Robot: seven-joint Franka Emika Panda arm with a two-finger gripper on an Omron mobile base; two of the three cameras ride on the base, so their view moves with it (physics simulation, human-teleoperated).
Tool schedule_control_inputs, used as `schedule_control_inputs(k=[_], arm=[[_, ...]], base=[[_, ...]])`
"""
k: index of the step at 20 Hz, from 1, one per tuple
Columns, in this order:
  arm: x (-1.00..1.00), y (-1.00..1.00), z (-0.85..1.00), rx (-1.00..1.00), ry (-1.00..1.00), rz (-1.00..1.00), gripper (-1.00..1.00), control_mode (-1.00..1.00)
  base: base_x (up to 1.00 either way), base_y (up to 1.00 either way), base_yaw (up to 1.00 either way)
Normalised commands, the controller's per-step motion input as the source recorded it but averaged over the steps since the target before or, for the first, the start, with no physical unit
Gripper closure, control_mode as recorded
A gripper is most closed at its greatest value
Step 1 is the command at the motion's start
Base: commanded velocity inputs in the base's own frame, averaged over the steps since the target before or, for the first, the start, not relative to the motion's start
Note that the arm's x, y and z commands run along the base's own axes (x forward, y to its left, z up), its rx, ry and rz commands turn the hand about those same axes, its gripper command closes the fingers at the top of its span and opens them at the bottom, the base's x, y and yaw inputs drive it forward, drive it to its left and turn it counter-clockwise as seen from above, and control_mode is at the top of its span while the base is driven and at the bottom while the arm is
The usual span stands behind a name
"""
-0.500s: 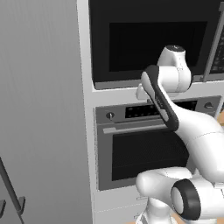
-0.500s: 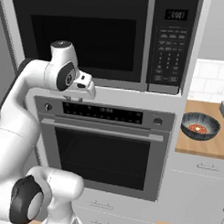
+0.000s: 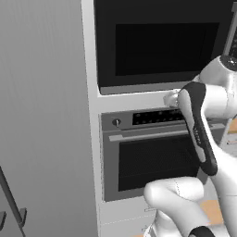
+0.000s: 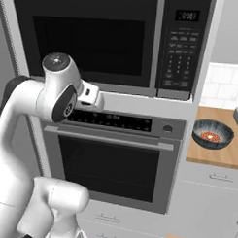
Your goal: Open the microwave, place the bowl with waffle inside the microwave, then close the microwave door and turn it on.
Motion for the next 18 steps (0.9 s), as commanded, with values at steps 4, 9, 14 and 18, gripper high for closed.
schedule_control_inputs(k=[4,9,14,18], arm=[[-0.93,-0.74,0.73,0.18,-0.63,-0.14,-1.0,-1.0],[-0.74,-0.77,0.95,0.15,-0.52,-0.17,-1.0,-1.0],[-0.53,-0.87,0.75,0.13,-0.39,-0.16,-1.0,-1.0],[-0.23,-0.76,0.33,0.06,-0.19,-0.14,-1.0,-1.0]], base=[[0.0,0.0,0.0],[0.0,0.0,0.0],[0.0,0.0,0.0],[0.0,0.0,0.0]])
